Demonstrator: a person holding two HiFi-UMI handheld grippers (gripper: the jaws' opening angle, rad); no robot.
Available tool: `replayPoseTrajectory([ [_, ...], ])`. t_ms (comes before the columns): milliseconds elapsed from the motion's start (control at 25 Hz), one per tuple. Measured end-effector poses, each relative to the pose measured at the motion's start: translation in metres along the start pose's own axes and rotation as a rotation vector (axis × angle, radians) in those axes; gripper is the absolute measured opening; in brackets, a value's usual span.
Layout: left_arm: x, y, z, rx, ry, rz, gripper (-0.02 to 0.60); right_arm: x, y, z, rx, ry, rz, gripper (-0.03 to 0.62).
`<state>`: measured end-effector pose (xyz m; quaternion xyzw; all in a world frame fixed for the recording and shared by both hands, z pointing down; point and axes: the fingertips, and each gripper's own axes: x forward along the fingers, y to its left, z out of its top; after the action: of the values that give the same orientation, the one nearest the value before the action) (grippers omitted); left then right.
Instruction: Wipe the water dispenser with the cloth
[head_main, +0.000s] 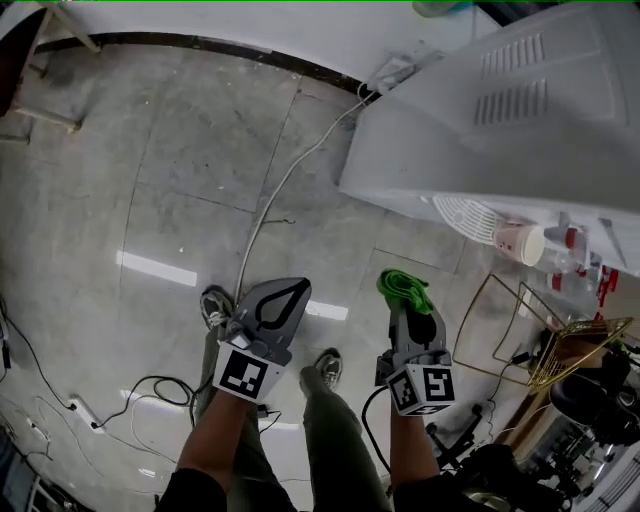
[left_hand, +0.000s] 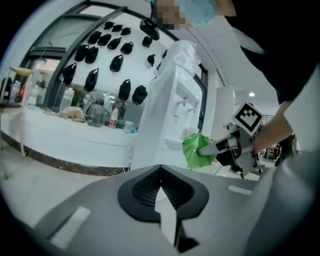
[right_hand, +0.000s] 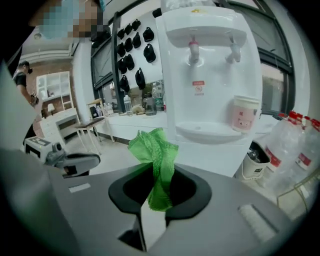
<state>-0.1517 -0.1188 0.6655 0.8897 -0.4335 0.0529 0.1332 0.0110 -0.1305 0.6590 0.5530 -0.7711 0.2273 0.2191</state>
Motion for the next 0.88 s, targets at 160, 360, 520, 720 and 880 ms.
replayPoseTrajectory([
  [160, -0.037, -0.014, 0.041, -0.044, 0.045, 0.045, -0.002, -0.05, 0.012, 0.034, -0.045, 0.063, 0.048, 0.083],
  [360, -0.074, -0.022, 0.116, 0.008, 0.072, 0.065, -0.002, -0.11, 0.029, 0.07, 0.028, 0.073, 0.083, 0.083],
  [520, -0.088, -0.029, 0.162, -0.045, 0.087, 0.084, -0.002, -0.132, 0.037, 0.113, 0.125, 0.013, 0.099, 0.083],
  [720, -0.086, -0.069, 0.224, -0.082, 0.09, 0.056, -0.002, -0.157, 0.04, 0.185, 0.088, -0.064, 0.141, 0.083],
  [880, -0.081, -0.092, 0.273, -0.065, 0.039, 0.036, -0.002, -0.176, 0.047, 0.234, 0.067, -0.149, 0.203, 0.083],
])
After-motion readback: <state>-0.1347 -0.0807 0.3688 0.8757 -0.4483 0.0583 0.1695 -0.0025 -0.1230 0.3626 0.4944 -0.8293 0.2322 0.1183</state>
